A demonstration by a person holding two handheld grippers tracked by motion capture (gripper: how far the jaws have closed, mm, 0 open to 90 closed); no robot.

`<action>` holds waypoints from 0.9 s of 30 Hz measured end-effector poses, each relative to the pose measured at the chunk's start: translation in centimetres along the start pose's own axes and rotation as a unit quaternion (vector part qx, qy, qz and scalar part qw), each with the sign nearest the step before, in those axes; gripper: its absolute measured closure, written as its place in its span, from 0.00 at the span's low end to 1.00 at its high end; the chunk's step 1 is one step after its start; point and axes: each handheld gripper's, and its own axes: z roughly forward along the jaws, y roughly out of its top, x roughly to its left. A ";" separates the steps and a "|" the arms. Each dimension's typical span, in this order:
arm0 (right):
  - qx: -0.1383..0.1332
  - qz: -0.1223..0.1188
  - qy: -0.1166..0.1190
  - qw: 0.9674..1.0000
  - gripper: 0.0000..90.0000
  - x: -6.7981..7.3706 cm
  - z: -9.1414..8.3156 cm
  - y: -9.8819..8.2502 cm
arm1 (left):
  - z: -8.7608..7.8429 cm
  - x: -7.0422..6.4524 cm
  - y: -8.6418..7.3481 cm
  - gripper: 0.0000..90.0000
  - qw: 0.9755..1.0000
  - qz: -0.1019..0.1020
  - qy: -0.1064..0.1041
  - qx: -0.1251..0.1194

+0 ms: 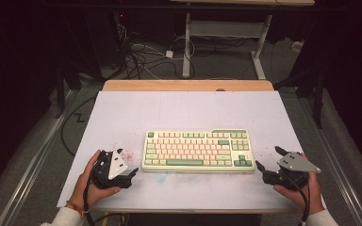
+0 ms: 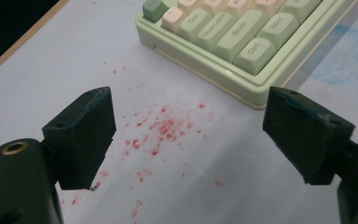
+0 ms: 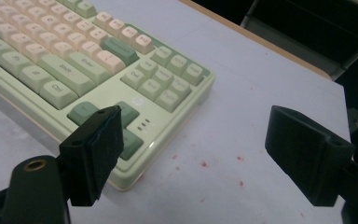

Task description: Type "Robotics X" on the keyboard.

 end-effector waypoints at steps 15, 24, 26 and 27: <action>0.009 0.024 -0.010 1.000 0.18 -0.4 -0.6 -2.0 | 1.1 -0.5 -1.2 0.18 1.000 -0.010 -0.022 0.020; 0.005 0.016 -0.011 1.000 0.18 0.0 -0.7 -1.7 | 1.1 -0.9 -1.3 0.18 0.999 -0.004 -0.029 0.019; 0.006 0.012 -0.011 1.000 0.18 0.3 -0.8 -1.6 | 1.1 -0.9 -1.3 0.18 0.999 -0.005 -0.031 0.019; 0.007 0.010 -0.012 1.000 0.18 0.4 -0.8 -1.6 | 1.1 -0.8 -1.3 0.18 0.999 -0.007 -0.035 0.015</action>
